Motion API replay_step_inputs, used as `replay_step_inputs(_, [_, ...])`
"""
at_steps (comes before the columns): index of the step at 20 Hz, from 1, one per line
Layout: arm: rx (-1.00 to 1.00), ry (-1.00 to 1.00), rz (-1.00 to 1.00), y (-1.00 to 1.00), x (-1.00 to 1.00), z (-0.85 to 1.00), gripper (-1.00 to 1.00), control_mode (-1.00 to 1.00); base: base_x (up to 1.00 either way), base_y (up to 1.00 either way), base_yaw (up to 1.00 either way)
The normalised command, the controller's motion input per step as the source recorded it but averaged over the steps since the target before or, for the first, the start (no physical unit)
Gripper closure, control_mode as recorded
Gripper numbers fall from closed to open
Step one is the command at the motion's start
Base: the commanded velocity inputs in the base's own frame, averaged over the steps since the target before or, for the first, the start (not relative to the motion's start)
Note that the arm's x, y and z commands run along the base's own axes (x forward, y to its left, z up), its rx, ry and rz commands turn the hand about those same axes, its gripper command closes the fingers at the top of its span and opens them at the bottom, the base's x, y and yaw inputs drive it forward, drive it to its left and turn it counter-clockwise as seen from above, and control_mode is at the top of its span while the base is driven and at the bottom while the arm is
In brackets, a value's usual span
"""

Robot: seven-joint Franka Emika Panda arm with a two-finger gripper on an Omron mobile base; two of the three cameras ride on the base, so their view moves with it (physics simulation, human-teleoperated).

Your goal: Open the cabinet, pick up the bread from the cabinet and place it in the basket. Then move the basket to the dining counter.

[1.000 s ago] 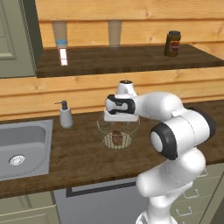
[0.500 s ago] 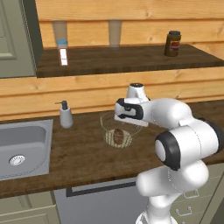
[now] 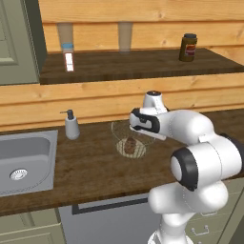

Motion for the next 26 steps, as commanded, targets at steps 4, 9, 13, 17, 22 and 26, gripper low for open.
replay_step_inputs(4, [0.0, -0.02, 0.0, 0.0, 0.0, 0.38, -1.0, -1.0, 0.0, 0.0, 0.0])
replay_step_inputs(9, [0.0, 0.0, -0.02, 0.0, -0.06, 0.42, -1.0, -1.0, 0.0, 0.0, 0.0])
replay_step_inputs(13, [0.0, 0.0, -0.12, 0.0, -0.17, -0.02, -1.0, -1.0, 0.0, 0.0, 0.0])
replay_step_inputs(17, [0.06, 0.07, -0.07, 0.0, -0.01, -0.33, -1.0, -1.0, 0.0, 0.0, 0.0])
replay_step_inputs(22, [0.09, 0.0, -0.05, 0.0, 0.06, -0.25, -1.0, -1.0, 0.0, 0.0, 0.0])
replay_step_inputs(26, [0.0, 0.0, 0.0, 0.0, 0.2, -0.16, -1.0, -1.0, 0.0, 0.0, 0.0])
